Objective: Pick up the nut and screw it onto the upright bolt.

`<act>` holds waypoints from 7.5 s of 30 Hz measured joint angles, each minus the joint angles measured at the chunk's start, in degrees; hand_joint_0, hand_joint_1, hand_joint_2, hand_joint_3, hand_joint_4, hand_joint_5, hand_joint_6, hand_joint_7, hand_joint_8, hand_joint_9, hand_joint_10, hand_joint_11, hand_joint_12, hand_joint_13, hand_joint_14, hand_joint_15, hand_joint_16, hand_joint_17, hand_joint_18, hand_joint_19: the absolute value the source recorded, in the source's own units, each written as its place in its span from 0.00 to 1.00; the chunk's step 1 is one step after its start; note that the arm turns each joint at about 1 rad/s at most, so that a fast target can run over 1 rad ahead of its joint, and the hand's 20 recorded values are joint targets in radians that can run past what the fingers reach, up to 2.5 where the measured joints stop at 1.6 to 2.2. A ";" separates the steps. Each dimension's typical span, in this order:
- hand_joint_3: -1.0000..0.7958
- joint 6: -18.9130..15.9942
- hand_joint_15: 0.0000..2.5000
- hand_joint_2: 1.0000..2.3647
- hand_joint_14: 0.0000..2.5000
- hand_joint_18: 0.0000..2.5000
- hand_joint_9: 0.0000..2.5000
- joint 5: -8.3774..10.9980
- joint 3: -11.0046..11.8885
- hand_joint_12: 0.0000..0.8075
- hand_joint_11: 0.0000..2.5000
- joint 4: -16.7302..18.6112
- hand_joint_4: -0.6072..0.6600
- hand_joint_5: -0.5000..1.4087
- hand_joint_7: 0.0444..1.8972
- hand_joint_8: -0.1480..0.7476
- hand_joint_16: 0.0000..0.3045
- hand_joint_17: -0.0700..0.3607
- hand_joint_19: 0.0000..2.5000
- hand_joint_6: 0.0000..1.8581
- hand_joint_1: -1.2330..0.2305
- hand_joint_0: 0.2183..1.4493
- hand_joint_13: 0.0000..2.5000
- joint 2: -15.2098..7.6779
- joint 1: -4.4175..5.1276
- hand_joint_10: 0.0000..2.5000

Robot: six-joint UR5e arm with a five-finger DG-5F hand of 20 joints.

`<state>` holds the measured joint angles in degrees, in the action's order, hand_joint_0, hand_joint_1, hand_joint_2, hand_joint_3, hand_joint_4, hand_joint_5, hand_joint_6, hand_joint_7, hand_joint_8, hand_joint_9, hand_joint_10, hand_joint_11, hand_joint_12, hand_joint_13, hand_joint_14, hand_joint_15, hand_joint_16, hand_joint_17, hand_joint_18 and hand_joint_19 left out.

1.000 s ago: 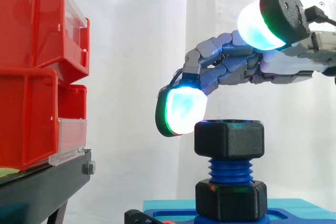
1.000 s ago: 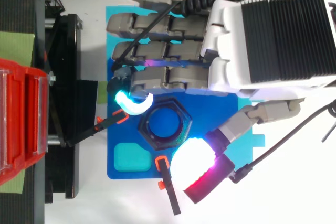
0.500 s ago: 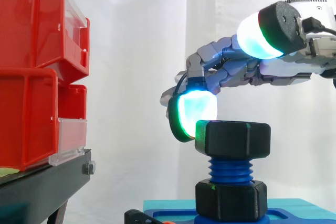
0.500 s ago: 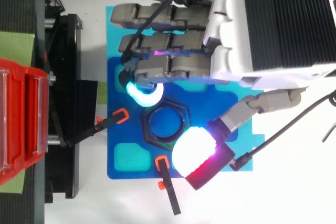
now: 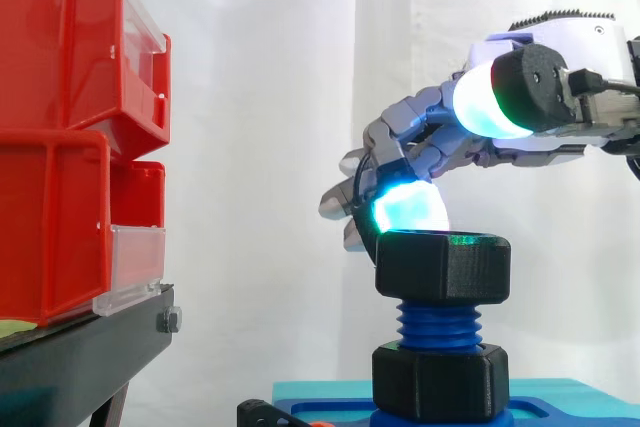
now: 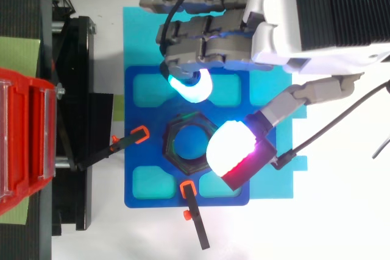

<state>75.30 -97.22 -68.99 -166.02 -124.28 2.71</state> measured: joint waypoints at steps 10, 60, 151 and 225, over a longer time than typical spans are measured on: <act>0.28 0.37 0.00 0.00 0.00 0.00 0.21 -1.33 0.03 0.42 0.00 0.77 0.70 0.20 0.47 0.45 0.15 0.40 0.00 0.27 0.75 0.21 0.08 0.00 -1.00 0.00; 0.28 -2.63 0.00 0.00 0.00 0.00 0.13 -2.71 0.01 0.43 0.00 3.22 0.64 0.18 0.36 0.42 0.17 0.43 0.00 0.27 0.78 0.21 0.03 -1.42 2.68 0.00; 0.28 -3.91 0.00 0.00 0.00 0.00 0.16 -8.96 6.40 0.40 0.00 -1.01 0.61 0.16 0.32 0.42 0.13 0.37 0.00 0.27 0.80 0.20 0.03 -3.50 -0.62 0.00; 0.28 -0.90 0.00 0.00 0.00 0.00 0.13 -13.60 9.68 0.40 0.00 -6.21 0.60 0.15 0.32 0.42 0.13 0.37 0.00 0.27 0.78 0.20 0.01 -3.68 -4.38 0.00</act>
<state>74.40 -110.82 -59.31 -172.22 -127.96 -1.67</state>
